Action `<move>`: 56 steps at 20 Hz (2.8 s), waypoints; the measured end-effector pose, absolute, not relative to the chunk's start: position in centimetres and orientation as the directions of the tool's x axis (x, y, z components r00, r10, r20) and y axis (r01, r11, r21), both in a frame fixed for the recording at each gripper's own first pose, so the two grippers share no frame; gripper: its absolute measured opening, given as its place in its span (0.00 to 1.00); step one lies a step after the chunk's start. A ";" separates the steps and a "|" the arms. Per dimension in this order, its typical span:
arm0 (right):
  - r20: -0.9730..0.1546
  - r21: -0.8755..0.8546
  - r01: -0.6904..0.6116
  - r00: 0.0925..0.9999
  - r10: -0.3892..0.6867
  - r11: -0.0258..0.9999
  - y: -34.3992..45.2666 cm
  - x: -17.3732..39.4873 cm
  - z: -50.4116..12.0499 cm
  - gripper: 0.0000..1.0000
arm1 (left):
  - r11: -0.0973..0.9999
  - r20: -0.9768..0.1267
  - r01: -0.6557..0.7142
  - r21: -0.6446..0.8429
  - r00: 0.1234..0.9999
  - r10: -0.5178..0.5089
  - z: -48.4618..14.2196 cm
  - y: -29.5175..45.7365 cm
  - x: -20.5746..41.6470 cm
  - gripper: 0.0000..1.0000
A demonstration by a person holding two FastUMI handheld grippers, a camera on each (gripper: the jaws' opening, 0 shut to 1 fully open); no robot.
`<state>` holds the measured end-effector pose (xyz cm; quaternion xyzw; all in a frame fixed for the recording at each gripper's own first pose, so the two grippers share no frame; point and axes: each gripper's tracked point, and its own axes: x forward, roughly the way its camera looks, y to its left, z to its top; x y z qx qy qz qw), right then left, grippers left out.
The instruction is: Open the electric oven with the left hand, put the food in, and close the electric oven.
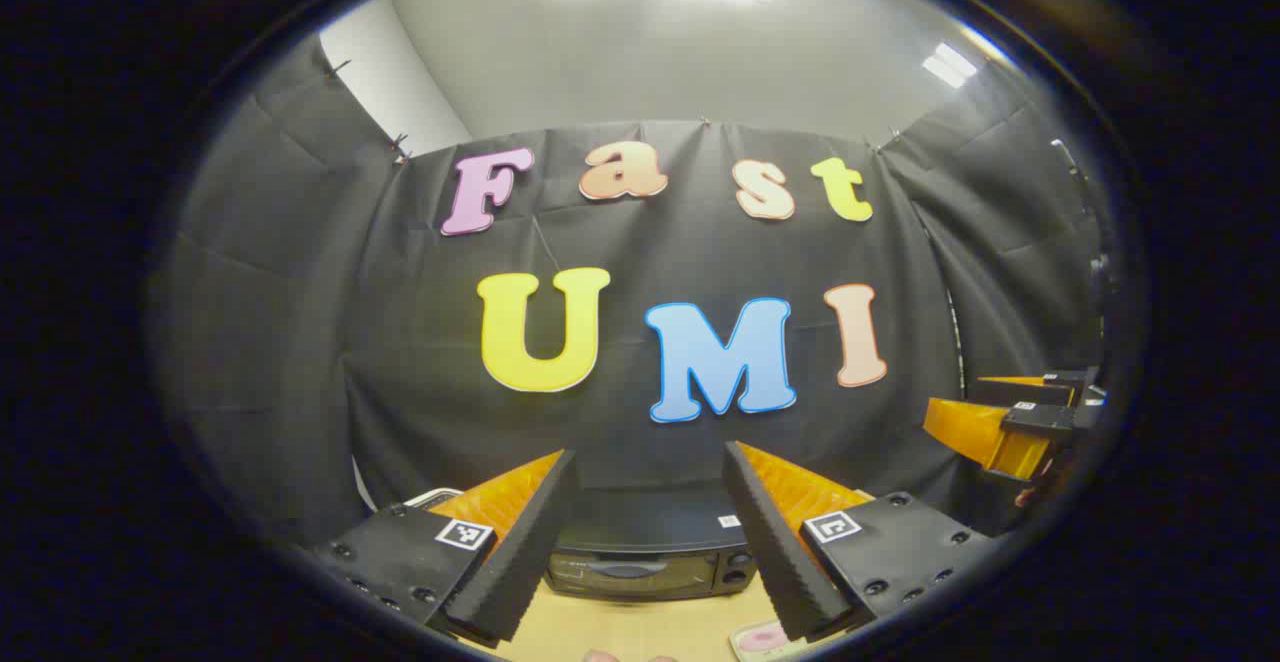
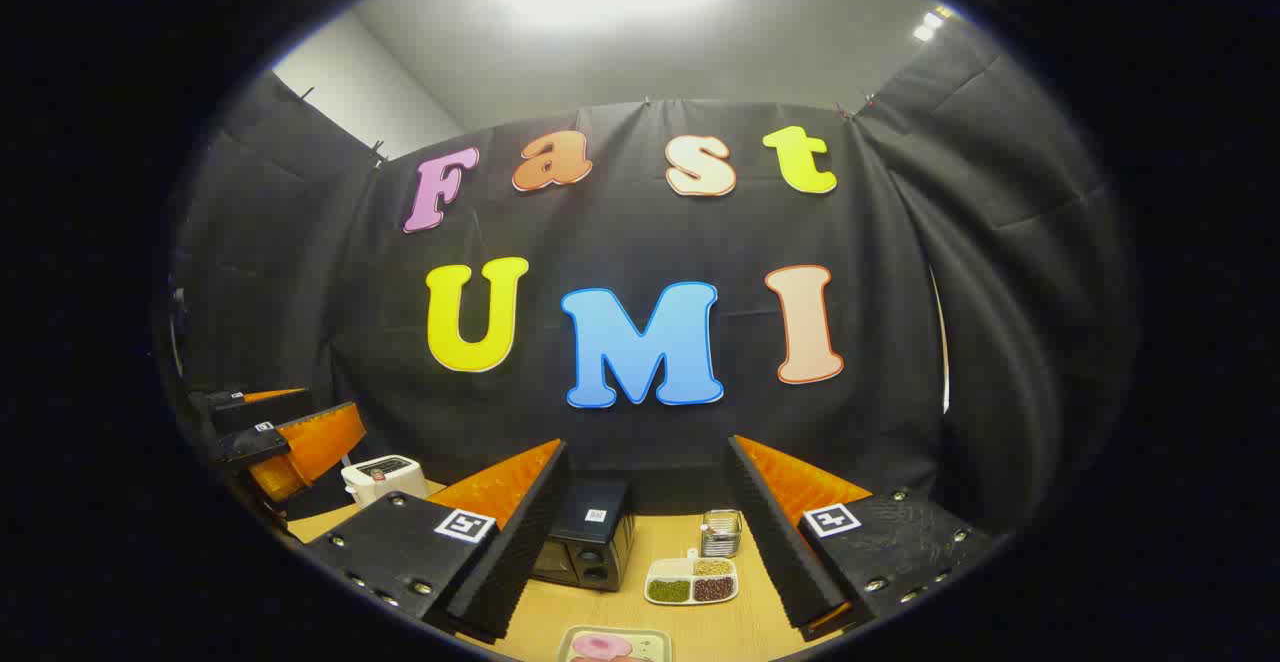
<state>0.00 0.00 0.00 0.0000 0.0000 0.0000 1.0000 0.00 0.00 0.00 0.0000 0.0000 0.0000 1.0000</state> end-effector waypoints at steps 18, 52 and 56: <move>-0.016 -0.007 0.123 0.992 -0.123 0.992 2.4 2.2 1.0 0.96 | 0.994 -0.013 0.097 -0.052 0.995 -0.098 -2.0 3.8 4.9 1.00; -0.227 -0.077 0.168 0.957 -0.181 0.983 -3.9 5.7 -7.5 0.96 | 0.999 -0.540 0.028 -0.017 0.841 -0.032 -33.5 3.3 18.2 0.99; -0.224 -0.063 0.170 0.958 -0.180 0.983 -3.6 5.4 -7.5 0.96 | 0.999 -0.539 0.037 -0.010 0.841 -0.036 -33.4 3.3 15.9 1.00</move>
